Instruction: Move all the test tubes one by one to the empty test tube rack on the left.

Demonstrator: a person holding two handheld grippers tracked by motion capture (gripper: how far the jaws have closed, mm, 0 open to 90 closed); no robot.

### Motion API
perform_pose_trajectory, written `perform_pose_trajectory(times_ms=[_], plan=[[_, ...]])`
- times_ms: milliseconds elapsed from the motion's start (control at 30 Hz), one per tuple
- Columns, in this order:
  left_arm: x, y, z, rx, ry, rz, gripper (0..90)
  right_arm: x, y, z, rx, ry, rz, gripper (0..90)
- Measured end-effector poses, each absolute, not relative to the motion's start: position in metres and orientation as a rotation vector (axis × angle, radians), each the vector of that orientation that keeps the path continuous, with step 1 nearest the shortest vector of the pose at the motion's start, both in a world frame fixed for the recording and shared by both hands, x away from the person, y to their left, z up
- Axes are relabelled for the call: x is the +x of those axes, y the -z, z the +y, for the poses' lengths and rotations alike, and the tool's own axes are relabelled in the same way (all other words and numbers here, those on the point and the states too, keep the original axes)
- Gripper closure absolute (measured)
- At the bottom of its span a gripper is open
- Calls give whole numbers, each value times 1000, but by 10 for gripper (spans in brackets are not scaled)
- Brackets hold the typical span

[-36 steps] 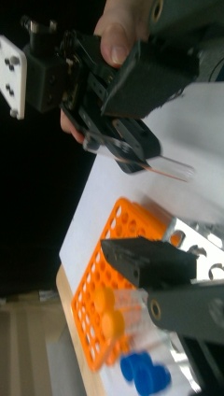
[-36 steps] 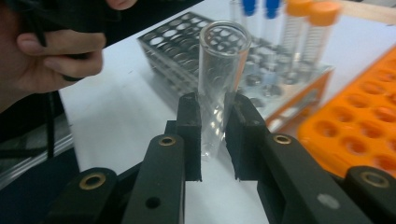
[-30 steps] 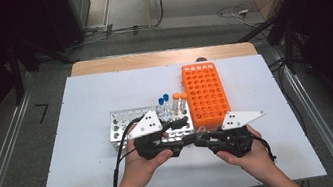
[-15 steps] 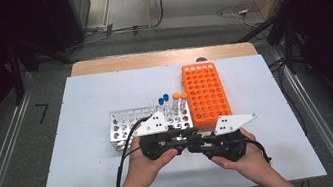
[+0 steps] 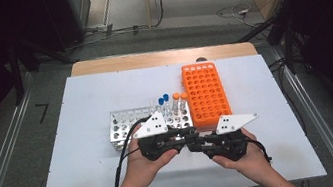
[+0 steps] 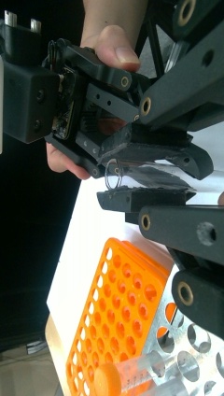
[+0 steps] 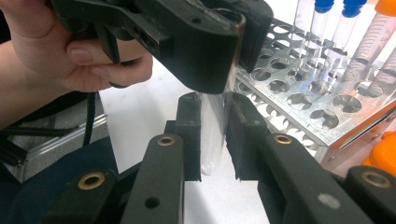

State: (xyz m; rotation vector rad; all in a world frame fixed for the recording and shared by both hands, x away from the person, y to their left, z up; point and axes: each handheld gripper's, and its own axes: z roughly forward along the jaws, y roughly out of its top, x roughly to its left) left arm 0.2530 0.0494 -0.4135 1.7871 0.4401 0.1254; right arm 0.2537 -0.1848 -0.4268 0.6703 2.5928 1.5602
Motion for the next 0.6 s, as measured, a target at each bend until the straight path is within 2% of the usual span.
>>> perform_pose_trajectory(times_ms=[167,300,400,500,600], plan=[[253,413,51,1775,-151,443,767,255,428,-188,680,-1565,2584,721],[255,411,57,1748,-167,463,767,256,430,-191,677,-1565,2554,621],[256,410,62,1738,-177,478,767,258,432,-194,693,-1586,2554,588],[257,409,66,1727,-189,494,767,259,432,-199,694,-1576,2532,485],[258,409,69,1720,-198,504,767,260,431,-203,709,-1570,2508,342]])
